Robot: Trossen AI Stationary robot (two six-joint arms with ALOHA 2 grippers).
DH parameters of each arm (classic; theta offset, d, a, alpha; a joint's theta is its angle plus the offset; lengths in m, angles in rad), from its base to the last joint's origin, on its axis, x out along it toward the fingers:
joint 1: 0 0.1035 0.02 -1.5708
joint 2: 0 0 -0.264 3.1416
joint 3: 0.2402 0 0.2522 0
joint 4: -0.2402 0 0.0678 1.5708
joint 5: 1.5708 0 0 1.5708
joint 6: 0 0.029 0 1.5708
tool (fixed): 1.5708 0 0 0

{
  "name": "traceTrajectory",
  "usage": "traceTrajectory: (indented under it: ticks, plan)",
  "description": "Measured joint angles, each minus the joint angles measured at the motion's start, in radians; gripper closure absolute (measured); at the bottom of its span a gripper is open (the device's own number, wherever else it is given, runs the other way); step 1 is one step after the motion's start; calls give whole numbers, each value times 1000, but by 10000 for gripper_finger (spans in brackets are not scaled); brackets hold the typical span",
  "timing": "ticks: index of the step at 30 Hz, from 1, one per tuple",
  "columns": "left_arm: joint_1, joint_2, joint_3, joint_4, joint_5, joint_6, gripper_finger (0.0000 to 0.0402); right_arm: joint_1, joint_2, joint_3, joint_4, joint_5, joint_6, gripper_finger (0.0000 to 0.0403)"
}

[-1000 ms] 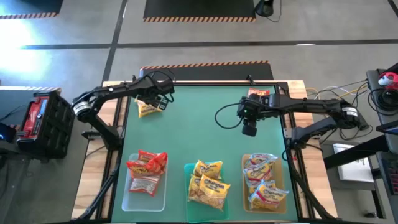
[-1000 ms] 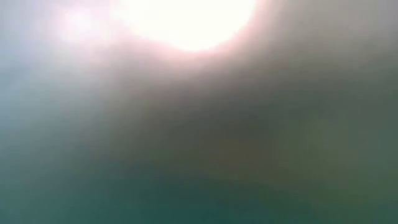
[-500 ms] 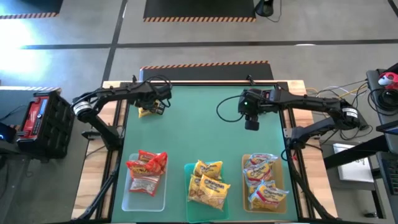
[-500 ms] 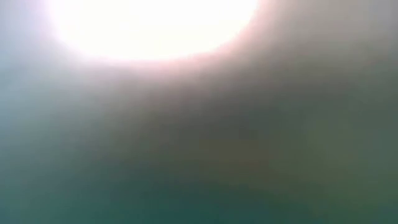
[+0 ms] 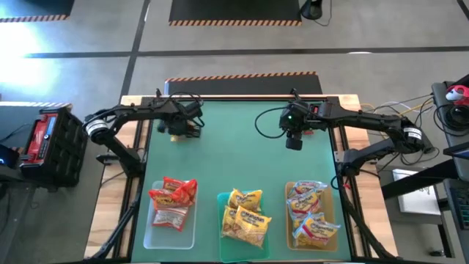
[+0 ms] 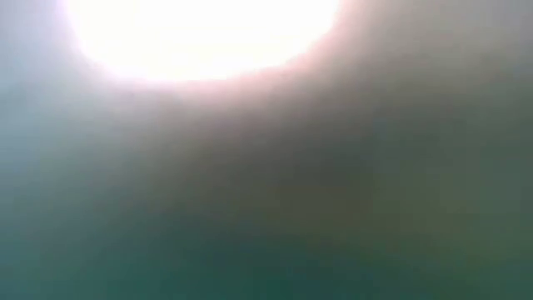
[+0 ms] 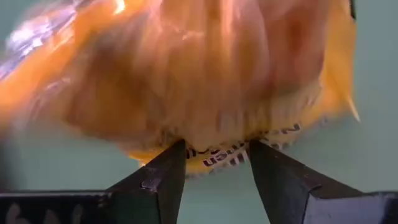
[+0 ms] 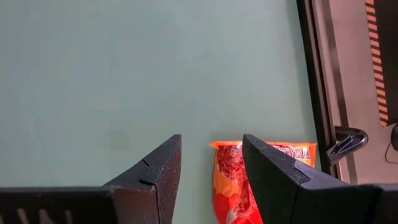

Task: Sort Maruchan noodles
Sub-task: Put the yellow noodle pack into the green bin

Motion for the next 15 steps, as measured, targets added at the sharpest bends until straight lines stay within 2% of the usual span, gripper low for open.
traceTrajectory:
  ticks: [5, 8, 12, 15]
  plan:
    - [-86, 2, 33, 225, 281, 49, 239, 0, 0, 0, 1, 0, 29, 243]
    - [-122, 2, 47, 461, 378, 35, 239, 0, 0, 0, 5, 0, 35, 243]
    - [-137, 2, 77, 767, 401, -17, 239, 0, 0, 0, 18, 0, 54, 243]
    - [-132, 2, 133, 795, 384, 46, 239, 0, 0, 0, 18, 0, 73, 243]
